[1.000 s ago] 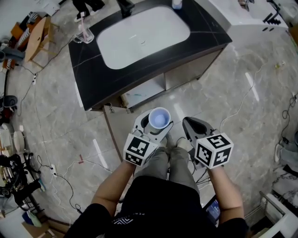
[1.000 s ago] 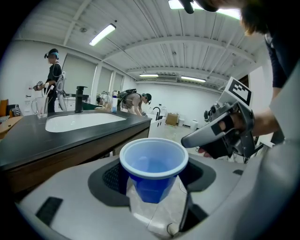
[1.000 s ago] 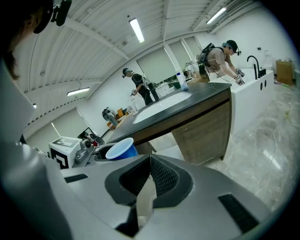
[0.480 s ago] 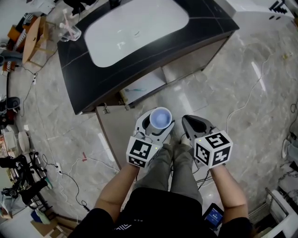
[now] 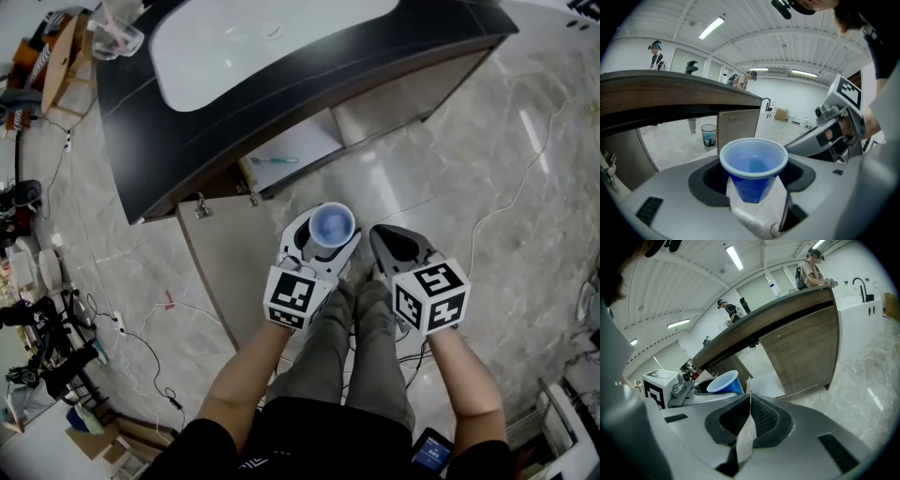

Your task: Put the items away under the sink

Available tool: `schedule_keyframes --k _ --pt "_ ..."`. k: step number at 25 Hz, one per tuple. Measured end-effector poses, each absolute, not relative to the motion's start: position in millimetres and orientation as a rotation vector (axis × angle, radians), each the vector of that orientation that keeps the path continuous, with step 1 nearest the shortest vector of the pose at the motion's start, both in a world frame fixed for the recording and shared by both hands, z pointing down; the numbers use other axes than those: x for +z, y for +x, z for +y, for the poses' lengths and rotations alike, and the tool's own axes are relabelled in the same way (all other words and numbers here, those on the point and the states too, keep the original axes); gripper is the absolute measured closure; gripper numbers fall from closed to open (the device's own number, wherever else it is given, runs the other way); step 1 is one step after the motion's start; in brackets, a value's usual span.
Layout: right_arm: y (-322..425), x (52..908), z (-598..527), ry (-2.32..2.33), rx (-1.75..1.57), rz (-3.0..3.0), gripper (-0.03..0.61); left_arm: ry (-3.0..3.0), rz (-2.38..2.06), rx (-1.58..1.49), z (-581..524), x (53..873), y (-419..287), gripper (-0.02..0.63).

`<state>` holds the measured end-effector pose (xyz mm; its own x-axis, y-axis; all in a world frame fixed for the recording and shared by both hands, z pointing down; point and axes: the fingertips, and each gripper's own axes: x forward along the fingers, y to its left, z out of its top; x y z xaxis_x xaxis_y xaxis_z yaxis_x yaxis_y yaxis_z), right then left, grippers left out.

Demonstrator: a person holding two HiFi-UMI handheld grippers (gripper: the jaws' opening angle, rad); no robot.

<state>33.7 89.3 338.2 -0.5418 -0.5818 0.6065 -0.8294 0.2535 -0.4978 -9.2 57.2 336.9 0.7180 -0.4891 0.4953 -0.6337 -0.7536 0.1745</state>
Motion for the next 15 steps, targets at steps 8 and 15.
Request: schedule_keyframes --k 8,15 --pt "34.3 389.4 88.1 1.296 1.173 -2.213 0.543 2.536 -0.933 0.627 56.5 386.3 -21.0 0.306" --pt "38.9 423.9 80.7 1.323 1.151 -2.218 0.543 2.531 -0.959 0.614 53.7 420.0 -19.8 0.306"
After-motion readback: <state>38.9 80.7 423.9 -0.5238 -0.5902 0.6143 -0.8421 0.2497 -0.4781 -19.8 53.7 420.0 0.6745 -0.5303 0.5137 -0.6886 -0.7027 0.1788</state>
